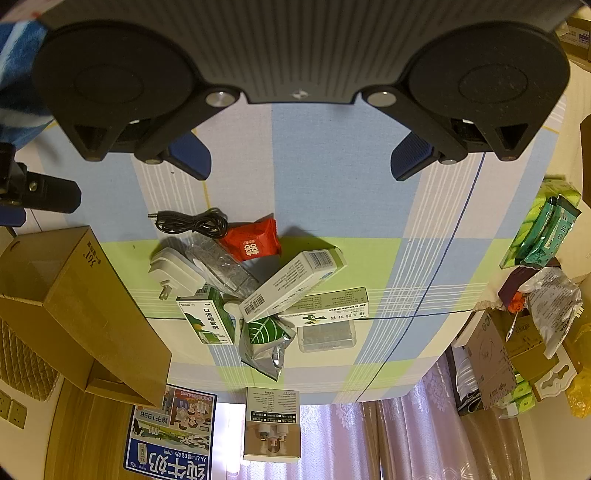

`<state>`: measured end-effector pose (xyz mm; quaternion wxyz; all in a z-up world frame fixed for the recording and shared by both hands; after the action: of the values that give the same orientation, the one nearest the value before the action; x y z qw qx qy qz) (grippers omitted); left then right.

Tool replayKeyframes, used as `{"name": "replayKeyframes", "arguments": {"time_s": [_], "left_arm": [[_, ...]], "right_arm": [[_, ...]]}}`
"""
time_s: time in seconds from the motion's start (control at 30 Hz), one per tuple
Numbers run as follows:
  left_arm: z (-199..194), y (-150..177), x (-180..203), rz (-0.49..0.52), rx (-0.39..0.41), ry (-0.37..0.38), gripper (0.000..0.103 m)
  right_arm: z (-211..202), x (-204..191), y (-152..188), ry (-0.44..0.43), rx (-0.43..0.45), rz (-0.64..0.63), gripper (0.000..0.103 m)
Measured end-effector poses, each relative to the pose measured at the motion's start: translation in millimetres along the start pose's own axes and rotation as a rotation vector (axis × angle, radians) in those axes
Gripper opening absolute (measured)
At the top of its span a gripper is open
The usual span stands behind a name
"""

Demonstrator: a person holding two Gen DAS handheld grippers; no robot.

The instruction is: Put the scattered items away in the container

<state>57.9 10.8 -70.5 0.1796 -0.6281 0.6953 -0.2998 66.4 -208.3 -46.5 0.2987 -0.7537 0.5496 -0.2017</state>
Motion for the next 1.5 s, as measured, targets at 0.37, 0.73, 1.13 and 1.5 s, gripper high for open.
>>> {"name": "replayKeyframes", "arguments": {"time_s": [0.37,0.73,1.13,1.5], "left_arm": [[-0.3,-0.2,-0.5,-0.004,0.001,-0.003,0.102],[0.5,0.8,0.5,-0.008,0.002,-0.002,0.102],[0.7,1.8,3.3,-0.018,0.003,0.010,0.102],[-3.9,2.5,0.6,-0.031,0.018,0.027,0.102]], "right_arm": [[0.3,0.1,-0.3,-0.001,0.000,-0.003,0.101],[0.3,0.2,-0.4,-0.002,-0.001,-0.005,0.101],[0.8,-0.6,0.9,-0.004,-0.006,-0.015,0.101],[3.4,-0.3,1.3,0.007,-0.017,-0.024,0.101]]}}
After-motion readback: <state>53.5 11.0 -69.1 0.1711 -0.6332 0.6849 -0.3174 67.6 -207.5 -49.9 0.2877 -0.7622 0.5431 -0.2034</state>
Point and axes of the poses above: each gripper's, at about its wrist camera, not at the fingertips, and z roughly the way its jaws point, x to its right, y to its underside, the point moved 9 cm from there along z, roughly the way its jaws point, and after that the axes turned 13 degrees about y, right-handed, at the moved point
